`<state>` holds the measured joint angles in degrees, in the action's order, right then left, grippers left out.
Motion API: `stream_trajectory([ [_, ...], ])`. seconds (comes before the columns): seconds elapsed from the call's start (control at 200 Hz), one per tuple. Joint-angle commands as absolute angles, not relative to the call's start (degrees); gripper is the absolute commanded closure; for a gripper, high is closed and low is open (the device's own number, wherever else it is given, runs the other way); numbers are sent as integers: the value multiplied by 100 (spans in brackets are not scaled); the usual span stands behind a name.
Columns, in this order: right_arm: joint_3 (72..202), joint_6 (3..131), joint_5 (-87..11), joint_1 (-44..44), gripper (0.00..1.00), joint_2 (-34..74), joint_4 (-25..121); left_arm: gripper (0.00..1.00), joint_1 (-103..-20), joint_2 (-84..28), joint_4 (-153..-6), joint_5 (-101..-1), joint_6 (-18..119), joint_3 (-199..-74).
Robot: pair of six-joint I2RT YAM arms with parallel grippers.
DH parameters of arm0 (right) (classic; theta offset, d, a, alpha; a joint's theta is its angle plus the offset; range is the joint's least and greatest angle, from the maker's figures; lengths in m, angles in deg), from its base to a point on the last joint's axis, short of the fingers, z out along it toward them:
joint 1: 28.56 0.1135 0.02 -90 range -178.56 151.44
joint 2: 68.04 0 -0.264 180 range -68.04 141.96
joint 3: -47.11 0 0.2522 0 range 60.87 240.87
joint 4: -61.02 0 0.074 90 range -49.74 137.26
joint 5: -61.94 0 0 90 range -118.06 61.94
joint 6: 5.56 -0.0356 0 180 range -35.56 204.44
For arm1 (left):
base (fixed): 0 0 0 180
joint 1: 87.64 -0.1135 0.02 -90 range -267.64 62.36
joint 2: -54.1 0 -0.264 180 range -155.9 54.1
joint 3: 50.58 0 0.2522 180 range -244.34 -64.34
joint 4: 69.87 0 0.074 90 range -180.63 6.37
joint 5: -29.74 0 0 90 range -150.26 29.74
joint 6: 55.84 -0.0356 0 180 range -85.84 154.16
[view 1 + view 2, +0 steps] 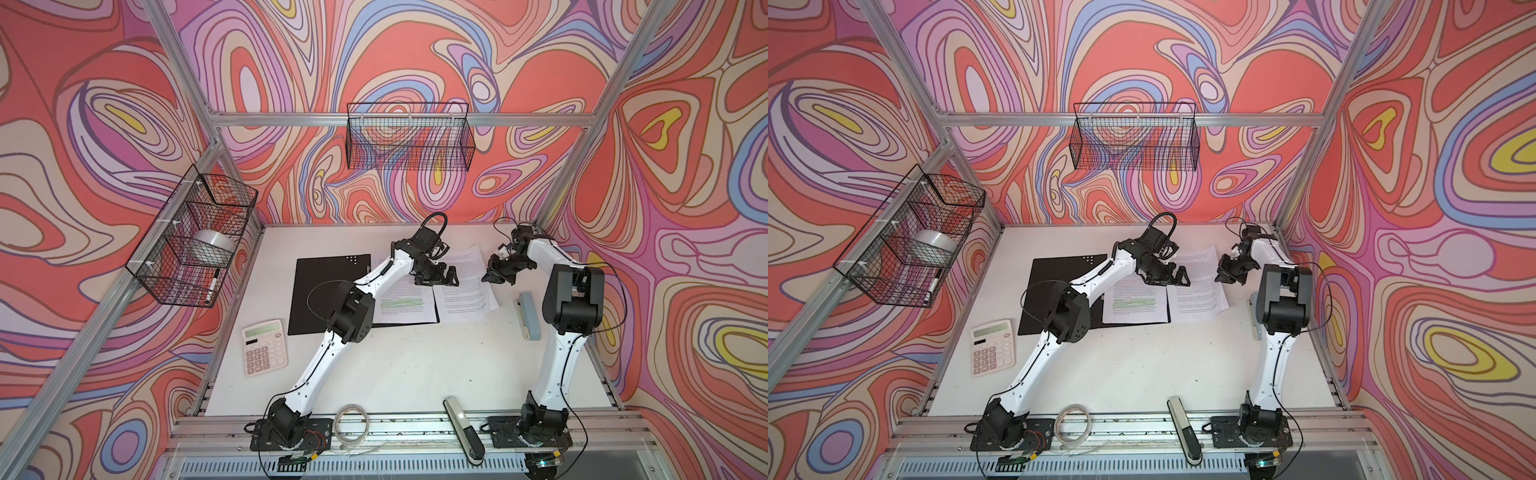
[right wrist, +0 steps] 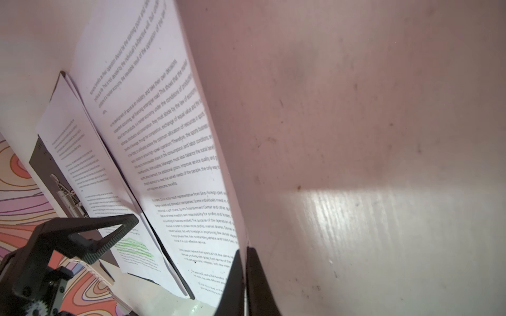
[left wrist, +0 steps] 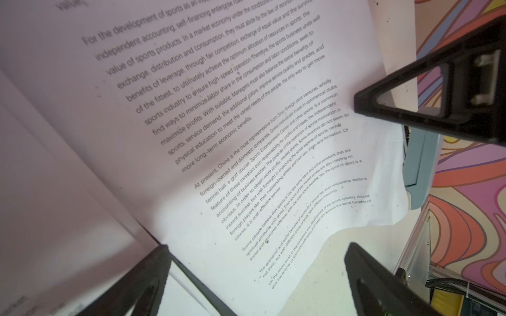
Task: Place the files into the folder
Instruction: 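Carry the sheet over the folder stack with the right gripper while the left gripper holds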
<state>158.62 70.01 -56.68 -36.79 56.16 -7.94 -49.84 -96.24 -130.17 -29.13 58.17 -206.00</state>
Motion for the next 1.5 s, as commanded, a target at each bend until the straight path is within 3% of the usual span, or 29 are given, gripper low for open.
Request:
stream_trajectory([
  [0.0, 15914, 6967, -5588, -3669, 100, 5242, -781, 0, -5035, -9012, -13125, -2795, 5727, -20686],
  [0.245, 15838, 6720, -5479, -3666, 100, 4423, -640, 0, -5190, -7950, -13240, -2731, 5508, -20163],
  [0.516, 16050, 6675, -5474, -3486, 100, 3710, -862, 0, -5444, -6427, -13529, -3024, 5165, -18670],
  [0.972, 17311, 6607, -5474, -2324, 100, 3481, -1637, 0, -6600, -4306, -13492, -3245, 4821, -16084],
  [1.132, 17364, 6321, -5941, -1826, 100, 3496, -1328, 0, -7411, -3874, -12941, -2379, 5409, -15208],
  [1.327, 17270, 5882, -6589, -1443, 100, 3406, -654, 0, -7629, -3736, -13089, -2965, 4863, -14933],
  [1.492, 16304, 5498, -6791, -1440, 100, 3153, 292, 0, -7792, -3669, -12923, -2994, 4853, -14713],
])
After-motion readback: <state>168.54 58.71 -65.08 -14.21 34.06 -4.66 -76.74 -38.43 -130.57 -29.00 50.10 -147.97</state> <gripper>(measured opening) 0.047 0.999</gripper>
